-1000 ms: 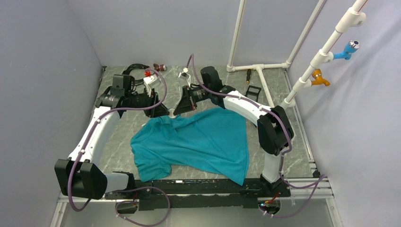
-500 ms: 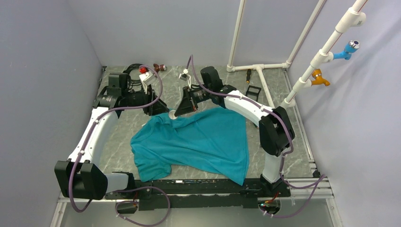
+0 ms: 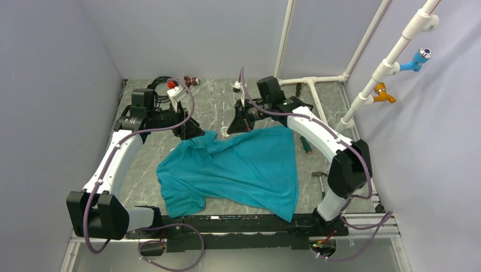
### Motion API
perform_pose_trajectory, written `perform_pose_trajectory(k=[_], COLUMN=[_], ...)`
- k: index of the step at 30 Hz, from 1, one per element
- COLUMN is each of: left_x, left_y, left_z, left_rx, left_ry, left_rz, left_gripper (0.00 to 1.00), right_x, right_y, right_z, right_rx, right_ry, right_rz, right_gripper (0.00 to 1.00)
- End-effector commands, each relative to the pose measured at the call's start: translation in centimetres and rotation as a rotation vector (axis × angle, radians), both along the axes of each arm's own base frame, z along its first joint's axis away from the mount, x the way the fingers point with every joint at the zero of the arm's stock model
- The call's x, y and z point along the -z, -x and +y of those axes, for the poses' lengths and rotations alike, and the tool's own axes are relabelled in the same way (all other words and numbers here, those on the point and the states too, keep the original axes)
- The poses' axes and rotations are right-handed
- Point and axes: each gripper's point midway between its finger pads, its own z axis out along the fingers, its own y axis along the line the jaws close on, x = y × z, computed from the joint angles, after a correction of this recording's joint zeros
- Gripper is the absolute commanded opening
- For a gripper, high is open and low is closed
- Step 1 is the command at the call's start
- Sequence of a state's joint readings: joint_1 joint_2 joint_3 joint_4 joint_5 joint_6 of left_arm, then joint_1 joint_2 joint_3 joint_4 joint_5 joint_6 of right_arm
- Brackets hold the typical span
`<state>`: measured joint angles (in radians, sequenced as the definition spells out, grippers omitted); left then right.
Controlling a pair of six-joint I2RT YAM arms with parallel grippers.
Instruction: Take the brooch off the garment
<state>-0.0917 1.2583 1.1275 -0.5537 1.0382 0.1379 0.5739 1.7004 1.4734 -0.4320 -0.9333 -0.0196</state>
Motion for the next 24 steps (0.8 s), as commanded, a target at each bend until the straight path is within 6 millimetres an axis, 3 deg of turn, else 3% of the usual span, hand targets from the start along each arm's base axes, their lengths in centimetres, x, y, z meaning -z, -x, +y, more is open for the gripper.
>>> perform_pose_trajectory(k=[1, 2, 3, 4, 10, 15, 24], left_x=[-1.2, -1.2, -1.2, -1.1, -1.0, -1.3, -1.7], left_y=[-0.6, -0.7, -0.9, -1.0, -1.8, -2.2, -2.8], left_z=[0.0, 0.0, 0.0, 0.1, 0.3, 0.2, 0.6], left_rx=[-0.044, -0.049, -0.057, -0.063, -0.099, -0.119, -0.151], left_ry=[0.033, 0.036, 0.037, 0.035, 0.018, 0.034, 0.007], left_rz=[-0.030, -0.028, -0.025, -0.025, 0.001, 0.020, 0.007], left_gripper=[0.75, 0.80, 0.95, 0.99, 1.00, 0.99, 1.00], right_x=[2.1, 2.5, 2.7, 3.0, 5.2, 7.0, 10.4], right_y=[-1.2, -1.6, -2.1, -2.6, -5.2, -8.5, -13.7], right_z=[-5.7, -6.8, -8.2, -9.3, -16.0, -21.4, -28.7], right_rx=[0.095, 0.119, 0.151, 0.178, 0.322, 0.474, 0.757], right_ry=[0.209, 0.240, 0.267, 0.292, 0.448, 0.626, 0.996], right_rz=[-0.150, -0.161, -0.168, -0.173, -0.188, -0.236, -0.279], right_gripper=[0.00, 0.00, 0.00, 0.00, 0.00, 0.00, 0.00])
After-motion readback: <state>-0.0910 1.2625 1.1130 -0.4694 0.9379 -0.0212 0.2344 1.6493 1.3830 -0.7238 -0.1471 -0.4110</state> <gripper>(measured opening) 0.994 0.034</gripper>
